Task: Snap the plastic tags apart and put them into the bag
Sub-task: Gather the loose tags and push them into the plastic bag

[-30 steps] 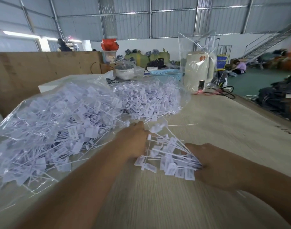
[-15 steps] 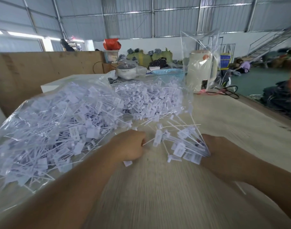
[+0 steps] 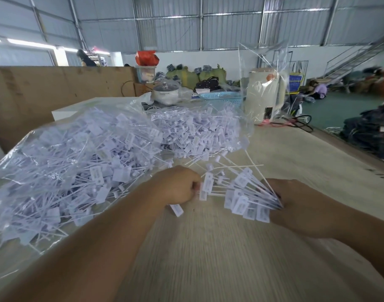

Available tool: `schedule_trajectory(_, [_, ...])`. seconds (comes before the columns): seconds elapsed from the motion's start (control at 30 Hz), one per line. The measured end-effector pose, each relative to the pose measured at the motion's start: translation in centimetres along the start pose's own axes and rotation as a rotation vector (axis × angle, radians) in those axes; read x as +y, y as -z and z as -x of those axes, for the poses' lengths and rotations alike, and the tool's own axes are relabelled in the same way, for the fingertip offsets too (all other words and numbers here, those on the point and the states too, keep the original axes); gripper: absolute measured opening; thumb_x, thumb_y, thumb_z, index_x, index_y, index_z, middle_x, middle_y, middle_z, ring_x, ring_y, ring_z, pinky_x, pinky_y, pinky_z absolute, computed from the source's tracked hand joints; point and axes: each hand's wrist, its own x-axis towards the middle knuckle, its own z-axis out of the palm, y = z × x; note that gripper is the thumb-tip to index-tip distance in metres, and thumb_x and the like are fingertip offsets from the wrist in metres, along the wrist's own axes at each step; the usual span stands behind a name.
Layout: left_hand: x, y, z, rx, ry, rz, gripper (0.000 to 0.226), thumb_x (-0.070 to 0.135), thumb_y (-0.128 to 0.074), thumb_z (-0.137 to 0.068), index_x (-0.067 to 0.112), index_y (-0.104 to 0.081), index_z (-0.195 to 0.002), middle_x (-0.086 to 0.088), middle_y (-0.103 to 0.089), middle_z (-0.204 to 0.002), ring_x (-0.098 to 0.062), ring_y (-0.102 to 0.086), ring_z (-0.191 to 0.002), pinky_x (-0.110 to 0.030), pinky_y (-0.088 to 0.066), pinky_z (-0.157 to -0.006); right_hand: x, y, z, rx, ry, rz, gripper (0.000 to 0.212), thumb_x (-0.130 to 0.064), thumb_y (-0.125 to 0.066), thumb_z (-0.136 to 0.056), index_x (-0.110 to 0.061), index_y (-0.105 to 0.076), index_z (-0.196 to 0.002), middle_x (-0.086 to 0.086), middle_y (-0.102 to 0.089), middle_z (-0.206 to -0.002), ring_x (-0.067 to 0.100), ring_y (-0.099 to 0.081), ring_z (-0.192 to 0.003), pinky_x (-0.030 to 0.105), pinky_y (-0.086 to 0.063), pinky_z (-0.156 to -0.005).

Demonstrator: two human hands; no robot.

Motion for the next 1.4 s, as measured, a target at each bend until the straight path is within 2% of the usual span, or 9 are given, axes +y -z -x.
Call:
schedule_trajectory(0.13, [0.8, 0.2, 0.7, -0.054, 0.004, -0.039, 0.017, 0.021, -0.051, -0.091, 0.032, -0.05, -0.078, 0.009, -0.054, -0.085, -0.016, -0.057, -0.086, -0.033, -0.048, -0.077, 0.4, 0.2, 0.0, 0.067, -0.106, 0.003, 0.023, -0.035, -0.068, -0.084, -0.014, -0.059, -0.078, -0.003, -0.062, -0.068, 0.004, -0.05, -0.051, 0.017, -0.037, -0.048])
schedule_trajectory(0.33, [2.9, 0.6, 2.6, -0.055, 0.134, 0.239, 0.017, 0.019, -0.051, -0.089, 0.012, -0.063, -0.079, -0.006, -0.071, -0.081, -0.02, -0.066, -0.071, -0.025, -0.045, -0.058, -0.1, -0.4, -0.5, 0.258, -0.446, -0.539, 0.03, 0.005, -0.062, -0.068, -0.013, -0.048, -0.048, 0.006, -0.042, -0.046, 0.017, -0.035, -0.036, 0.025, -0.031, -0.041])
schedule_trajectory(0.47, [5.5, -0.5, 3.9, 0.031, 0.231, 0.611, 0.016, 0.013, -0.048, -0.091, 0.009, -0.054, -0.076, -0.002, -0.06, -0.061, -0.007, -0.056, -0.036, -0.012, -0.032, -0.033, -2.2, -2.6, -1.4, 0.285, -0.522, -0.842, 0.009, 0.007, -0.055, -0.069, 0.001, -0.055, -0.062, 0.013, -0.042, -0.05, 0.019, -0.036, -0.035, 0.022, -0.032, -0.038])
schedule_trajectory(0.57, [7.7, -1.6, 5.2, 0.096, 0.223, 0.65, 0.021, 0.015, -0.047, -0.091, 0.014, -0.048, -0.07, -0.005, -0.062, -0.065, -0.021, -0.064, -0.06, -0.015, -0.034, -0.036, -3.8, -4.0, -2.5, 0.186, -0.565, -1.127, 0.005, 0.002, -0.05, -0.077, 0.001, -0.054, -0.076, 0.016, -0.049, -0.057, 0.023, -0.044, -0.039, 0.024, -0.038, -0.04])
schedule_trajectory(0.93, [7.7, -0.3, 9.4, 0.148, -0.007, 0.321, 0.011, 0.025, -0.049, -0.093, 0.015, -0.045, -0.094, -0.004, -0.054, -0.082, -0.026, -0.057, -0.078, -0.03, -0.037, -0.06, -7.8, -4.9, -4.4, -0.036, -0.293, -1.156, 0.003, -0.007, -0.062, -0.086, -0.007, -0.065, -0.085, 0.009, -0.066, -0.077, 0.02, -0.063, -0.064, 0.029, -0.054, -0.057])
schedule_trajectory(1.07, [4.8, 1.5, 11.5, 0.103, -0.078, 0.49, 0.026, 0.045, -0.055, -0.093, 0.033, -0.052, -0.116, 0.006, -0.063, -0.084, -0.003, -0.057, -0.064, -0.019, -0.042, -0.052, -8.9, -4.5, -5.0, 0.017, -0.128, -1.12, 0.019, 0.009, -0.054, -0.086, -0.009, -0.058, -0.078, 0.008, -0.055, -0.063, 0.016, -0.051, -0.048, 0.025, -0.044, -0.047])
schedule_trajectory(1.17, [1.4, 3.1, 12.9, 0.347, -0.006, 0.656, 0.025, 0.042, -0.064, -0.088, 0.046, -0.054, -0.111, 0.015, -0.066, -0.086, 0.0, -0.06, -0.064, -0.021, -0.048, -0.055, -9.6, -4.3, -5.4, 0.001, -0.065, -1.116, 0.018, 0.013, -0.061, -0.075, -0.005, -0.06, -0.081, 0.006, -0.052, -0.057, 0.014, -0.046, -0.042, 0.024, -0.036, -0.041])
schedule_trajectory(1.27, [-3.2, 4.8, 13.9, 0.819, 0.294, 0.252, 0.041, 0.042, -0.071, -0.08, 0.035, -0.052, -0.115, 0.015, -0.055, -0.097, -0.005, -0.054, -0.091, -0.028, -0.043, -0.069, -10.7, -4.5, -5.6, -0.081, -0.025, -1.095, 0.024, 0.007, -0.071, -0.065, -0.007, -0.062, -0.082, 0.011, -0.052, -0.065, 0.014, -0.045, -0.044, 0.024, -0.033, -0.04])
schedule_trajectory(1.4, [-8.9, 5.9, 15.4, 0.668, 0.722, -0.322, 0.049, 0.037, -0.065, -0.082, 0.014, -0.049, -0.123, -0.012, -0.054, -0.117, -0.034, -0.05, -0.108, -0.044, -0.044, -0.085, -12.3, -5.1, -6.1, -0.221, 0.105, -1.011, 0.027, 0.0, -0.073, -0.064, -0.019, -0.068, -0.084, 0.005, -0.058, -0.067, 0.013, -0.045, -0.047, 0.021, -0.033, -0.039])
